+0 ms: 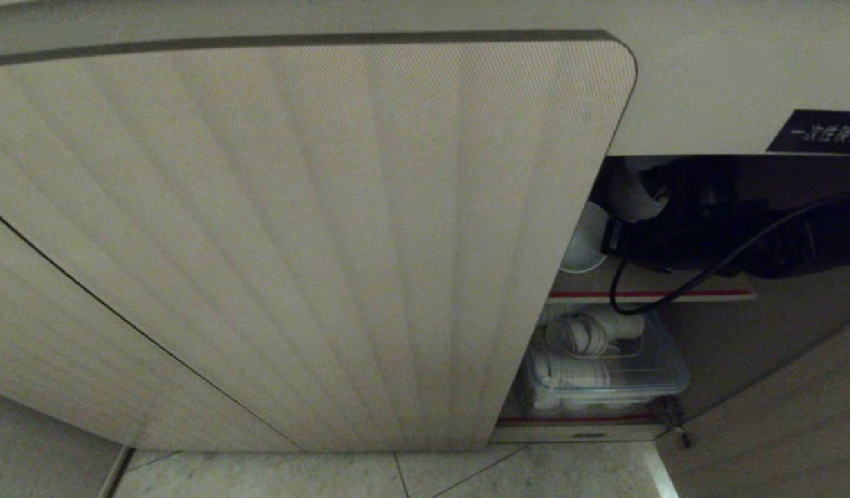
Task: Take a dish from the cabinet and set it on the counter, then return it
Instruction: Take the bowl from the cabinet
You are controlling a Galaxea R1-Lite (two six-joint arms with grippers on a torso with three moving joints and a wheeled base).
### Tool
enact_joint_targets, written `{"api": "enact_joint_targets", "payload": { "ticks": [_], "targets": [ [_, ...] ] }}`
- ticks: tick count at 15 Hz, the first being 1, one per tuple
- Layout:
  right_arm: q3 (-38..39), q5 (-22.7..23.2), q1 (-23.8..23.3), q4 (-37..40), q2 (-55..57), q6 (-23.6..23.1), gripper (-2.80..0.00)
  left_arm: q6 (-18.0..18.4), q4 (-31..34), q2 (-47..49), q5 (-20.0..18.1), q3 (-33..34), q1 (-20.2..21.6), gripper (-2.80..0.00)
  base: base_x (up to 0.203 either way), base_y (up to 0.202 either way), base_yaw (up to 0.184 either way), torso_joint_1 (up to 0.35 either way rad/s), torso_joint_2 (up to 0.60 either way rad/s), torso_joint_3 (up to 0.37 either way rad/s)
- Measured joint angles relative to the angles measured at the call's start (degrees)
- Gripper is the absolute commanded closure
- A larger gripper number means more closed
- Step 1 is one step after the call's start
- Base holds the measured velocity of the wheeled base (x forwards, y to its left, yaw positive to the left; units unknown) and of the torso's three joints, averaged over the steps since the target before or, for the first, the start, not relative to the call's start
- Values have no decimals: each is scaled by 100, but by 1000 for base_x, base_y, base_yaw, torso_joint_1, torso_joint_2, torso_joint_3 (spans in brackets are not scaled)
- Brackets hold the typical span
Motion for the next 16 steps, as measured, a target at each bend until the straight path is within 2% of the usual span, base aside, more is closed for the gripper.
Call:
{"api": "enact_joint_targets", "payload": {
  "ticks": [7,16],
  "targets": [
    [-43,2,-23,273,-205,236,0,-2,0,0,-2,0,0,0,0,0,0,0,0,0],
    [173,8,-52,875,-660,239,0,-2,0,0,-2,0,0,0,0,0,0,0,0,0]
  ]
}}
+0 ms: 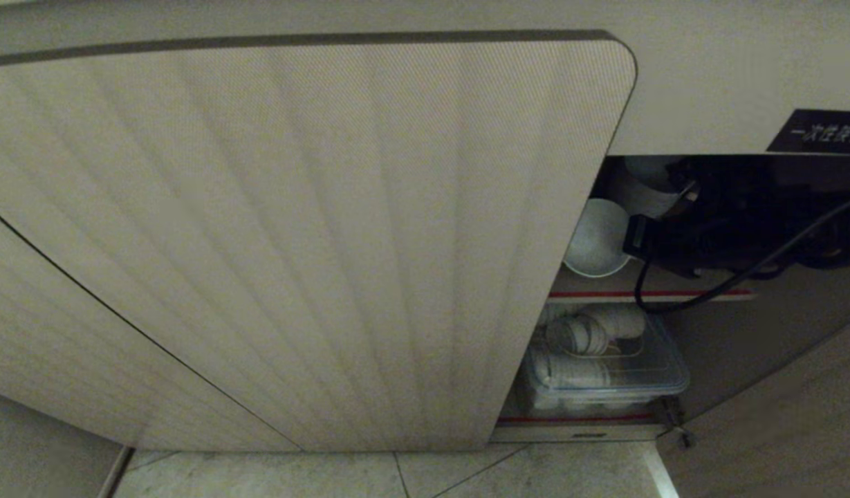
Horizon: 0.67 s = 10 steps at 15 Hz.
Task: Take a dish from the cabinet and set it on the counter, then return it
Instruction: Take the bowl from the cabinet
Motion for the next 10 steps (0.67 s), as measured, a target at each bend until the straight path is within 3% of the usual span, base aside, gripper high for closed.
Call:
{"api": "enact_joint_targets", "payload": {
  "ticks": [10],
  "targets": [
    [1069,89,11,93,-664,-70,0,1,0,0,2,0,0,0,0,0,0,0,0,0]
  ]
}}
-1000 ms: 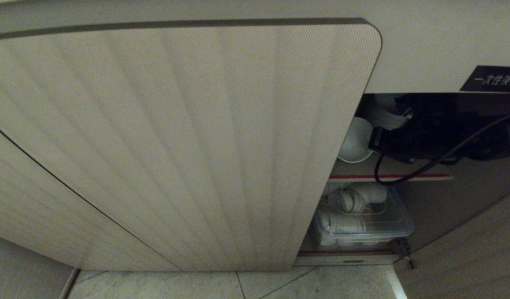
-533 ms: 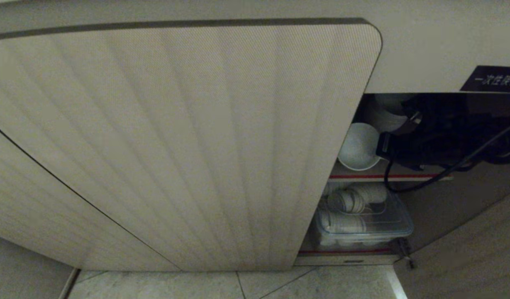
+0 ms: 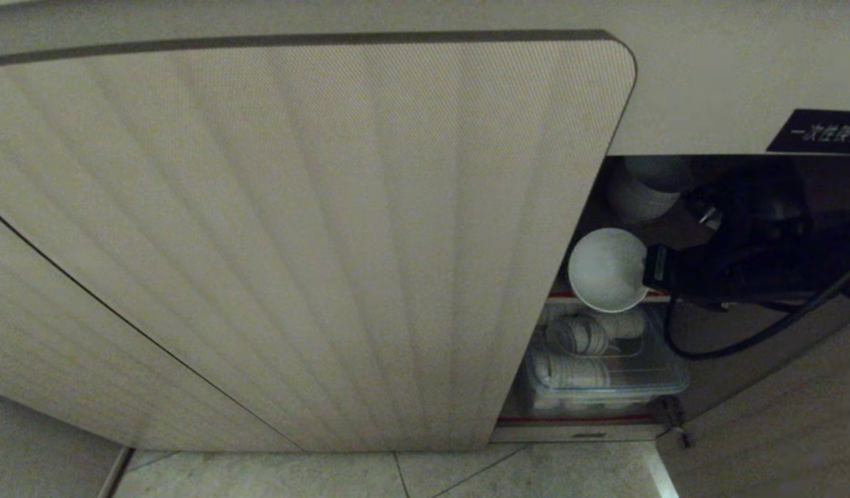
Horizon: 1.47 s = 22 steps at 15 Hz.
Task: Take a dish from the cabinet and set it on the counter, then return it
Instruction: Take the bowl from the cabinet, then place it on the table
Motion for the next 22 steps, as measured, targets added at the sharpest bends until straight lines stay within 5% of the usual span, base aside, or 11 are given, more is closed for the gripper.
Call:
{"api": "enact_joint_targets", "payload": {
  "ticks": [22],
  "targets": [
    [2652,200,437,714,-2340,-268,0,2,0,0,-2,0,0,0,0,0,0,0,0,0]
  ]
}}
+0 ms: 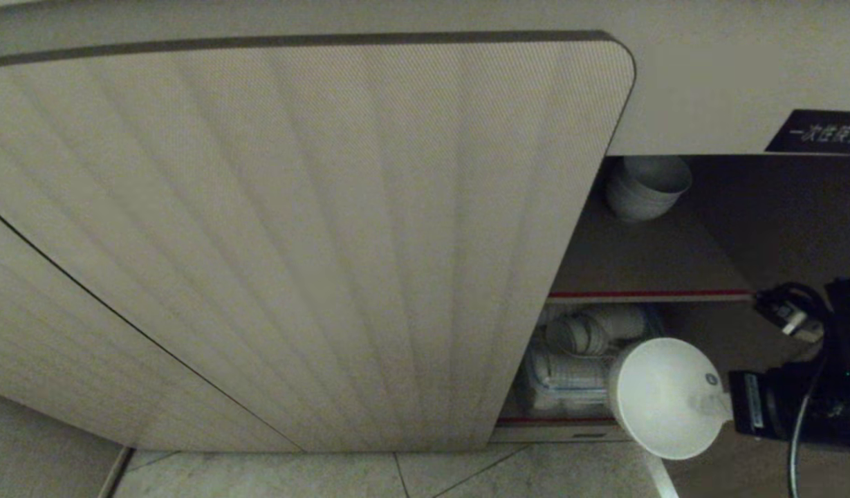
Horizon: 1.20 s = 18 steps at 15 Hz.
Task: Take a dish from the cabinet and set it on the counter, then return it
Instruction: Place it on the table
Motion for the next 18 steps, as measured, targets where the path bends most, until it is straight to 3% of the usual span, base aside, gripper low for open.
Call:
{"api": "enact_joint_targets", "payload": {
  "ticks": [18],
  "targets": [
    [71,190,491,3360,-1836,-778,0,-2,0,0,-1,0,0,0,0,0,0,0,0,0]
  ]
}}
